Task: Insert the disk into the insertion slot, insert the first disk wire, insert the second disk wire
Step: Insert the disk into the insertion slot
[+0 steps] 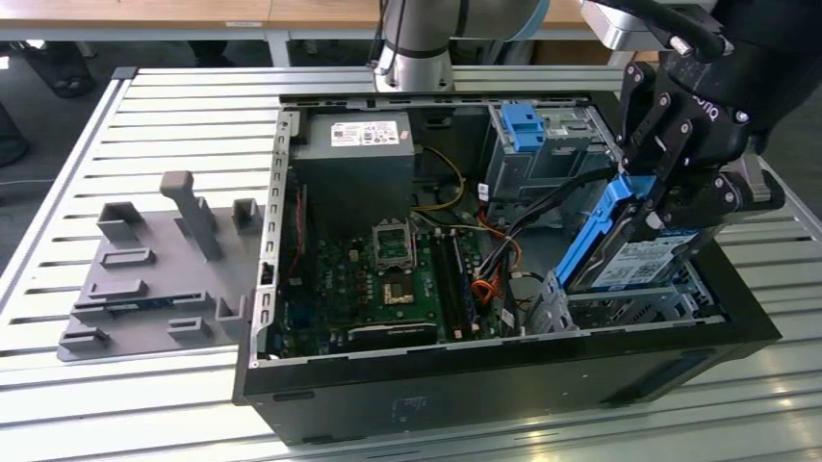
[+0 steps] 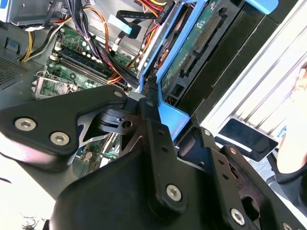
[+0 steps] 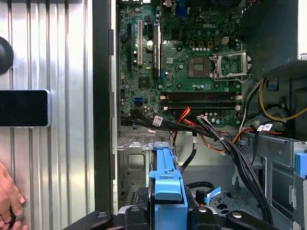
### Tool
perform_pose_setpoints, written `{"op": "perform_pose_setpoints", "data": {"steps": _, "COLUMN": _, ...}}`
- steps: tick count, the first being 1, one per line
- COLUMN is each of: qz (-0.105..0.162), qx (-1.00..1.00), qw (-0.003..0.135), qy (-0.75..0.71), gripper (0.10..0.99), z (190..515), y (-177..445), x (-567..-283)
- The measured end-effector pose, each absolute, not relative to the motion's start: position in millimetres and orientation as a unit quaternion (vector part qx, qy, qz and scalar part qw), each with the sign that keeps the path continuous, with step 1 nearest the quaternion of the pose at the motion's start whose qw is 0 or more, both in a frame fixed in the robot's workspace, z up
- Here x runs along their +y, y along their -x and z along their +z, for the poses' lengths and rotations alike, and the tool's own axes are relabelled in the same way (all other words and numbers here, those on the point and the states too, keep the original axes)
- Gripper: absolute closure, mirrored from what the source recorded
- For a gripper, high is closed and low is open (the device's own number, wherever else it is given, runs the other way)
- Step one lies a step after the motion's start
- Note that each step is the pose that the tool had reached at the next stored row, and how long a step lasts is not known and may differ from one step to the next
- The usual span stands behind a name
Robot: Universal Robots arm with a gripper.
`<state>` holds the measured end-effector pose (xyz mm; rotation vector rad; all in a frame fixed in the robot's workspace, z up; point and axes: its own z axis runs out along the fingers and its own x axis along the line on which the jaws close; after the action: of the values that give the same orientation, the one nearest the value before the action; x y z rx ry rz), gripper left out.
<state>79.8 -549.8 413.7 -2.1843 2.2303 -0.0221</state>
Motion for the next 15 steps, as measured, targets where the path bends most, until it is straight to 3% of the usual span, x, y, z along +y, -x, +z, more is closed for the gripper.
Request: {"op": "perform_pose_setpoints", "data": {"steps": 15, "qz": -0.006, "qx": 0.714, "qw": 0.009, "qy": 0.7, "gripper": 0.718, "z": 400.2, "y": -79.8, "x": -549.8}}
